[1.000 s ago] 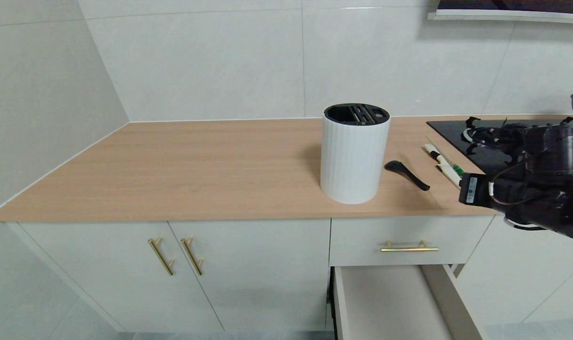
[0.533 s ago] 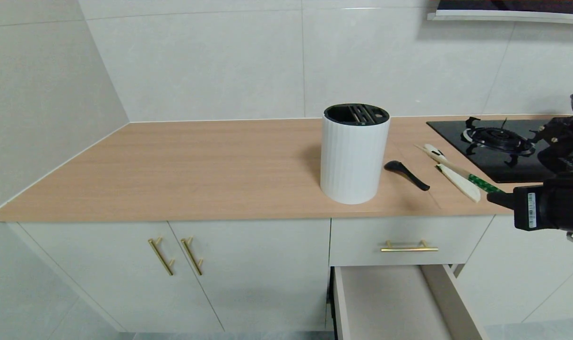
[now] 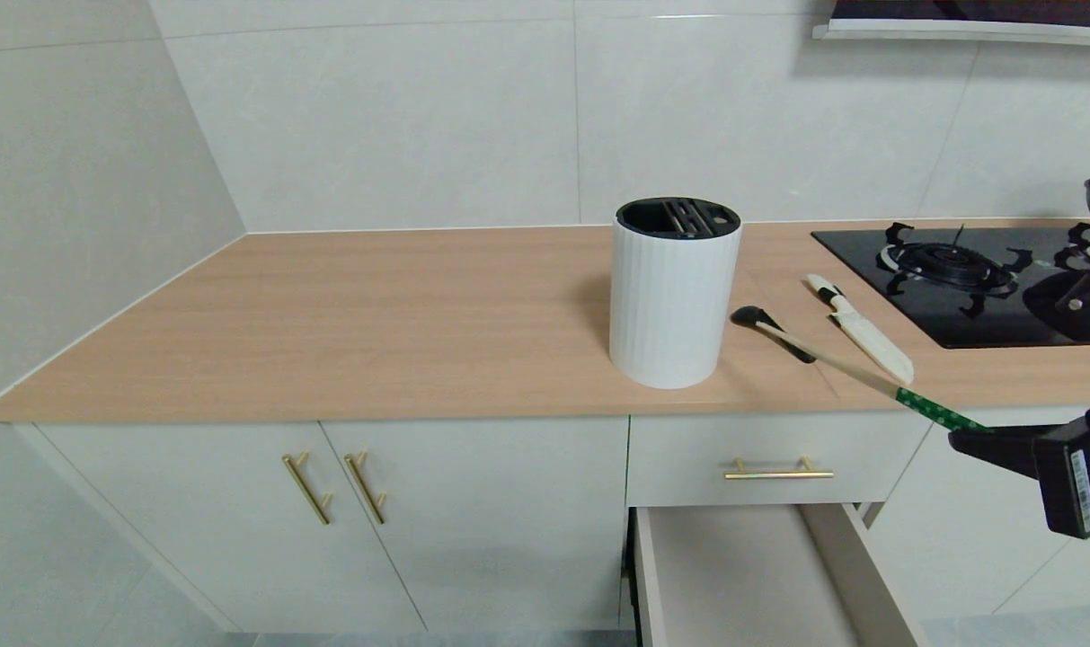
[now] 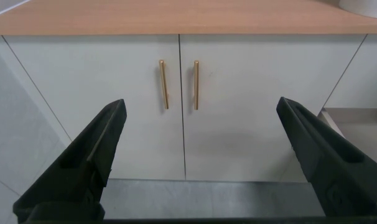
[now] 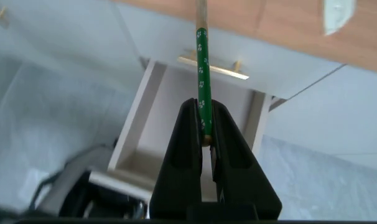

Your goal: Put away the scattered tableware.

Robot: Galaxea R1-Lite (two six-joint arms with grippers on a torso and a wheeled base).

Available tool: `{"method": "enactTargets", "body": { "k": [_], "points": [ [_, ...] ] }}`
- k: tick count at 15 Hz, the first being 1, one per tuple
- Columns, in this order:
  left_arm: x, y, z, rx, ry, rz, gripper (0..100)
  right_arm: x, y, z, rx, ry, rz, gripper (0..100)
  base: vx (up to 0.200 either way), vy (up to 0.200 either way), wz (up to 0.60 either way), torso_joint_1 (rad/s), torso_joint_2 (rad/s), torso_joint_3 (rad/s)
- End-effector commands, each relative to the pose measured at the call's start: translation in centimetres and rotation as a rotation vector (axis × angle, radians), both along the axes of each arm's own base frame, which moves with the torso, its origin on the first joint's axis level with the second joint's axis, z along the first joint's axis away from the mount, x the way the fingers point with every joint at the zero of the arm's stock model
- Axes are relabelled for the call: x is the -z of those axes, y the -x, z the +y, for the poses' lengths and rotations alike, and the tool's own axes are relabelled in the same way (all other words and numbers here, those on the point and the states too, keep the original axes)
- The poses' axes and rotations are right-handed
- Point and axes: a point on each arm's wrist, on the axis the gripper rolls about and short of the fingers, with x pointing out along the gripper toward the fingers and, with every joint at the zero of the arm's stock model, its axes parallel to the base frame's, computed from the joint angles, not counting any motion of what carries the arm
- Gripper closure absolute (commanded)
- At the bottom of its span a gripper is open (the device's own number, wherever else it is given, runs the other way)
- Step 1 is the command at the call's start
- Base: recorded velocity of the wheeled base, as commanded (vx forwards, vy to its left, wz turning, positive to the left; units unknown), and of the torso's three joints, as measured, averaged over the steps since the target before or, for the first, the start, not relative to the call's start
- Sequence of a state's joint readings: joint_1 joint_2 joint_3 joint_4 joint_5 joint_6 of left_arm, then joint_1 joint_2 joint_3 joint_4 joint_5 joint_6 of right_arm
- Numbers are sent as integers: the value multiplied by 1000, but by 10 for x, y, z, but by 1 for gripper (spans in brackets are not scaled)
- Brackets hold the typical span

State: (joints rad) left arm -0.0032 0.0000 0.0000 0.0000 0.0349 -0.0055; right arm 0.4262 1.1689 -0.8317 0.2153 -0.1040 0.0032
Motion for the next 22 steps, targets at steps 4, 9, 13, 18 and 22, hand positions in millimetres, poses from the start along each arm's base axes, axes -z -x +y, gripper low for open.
{"method": "enactTargets", "body": {
  "k": [4,9,13,18,22],
  "points": [
    [0,0,0,-1,1,0,0,10,9,10,-89,48,80,100,0,0,0,0,0,0],
    [0,0,0,-1,1,0,0,16,12,14,-130,80,111,100,0,0,0,0,0,0],
    [0,0,0,-1,1,0,0,23,11,16,-148,115,134,100,0,0,0,-18,44,26],
    [0,0,0,-1,1,0,0,28,8,17,-150,127,156,100,0,0,0,-180,431,247],
    [0,0,0,-1,1,0,0,32,6,18,-152,143,174,100,0,0,0,-202,492,284]
  ]
}}
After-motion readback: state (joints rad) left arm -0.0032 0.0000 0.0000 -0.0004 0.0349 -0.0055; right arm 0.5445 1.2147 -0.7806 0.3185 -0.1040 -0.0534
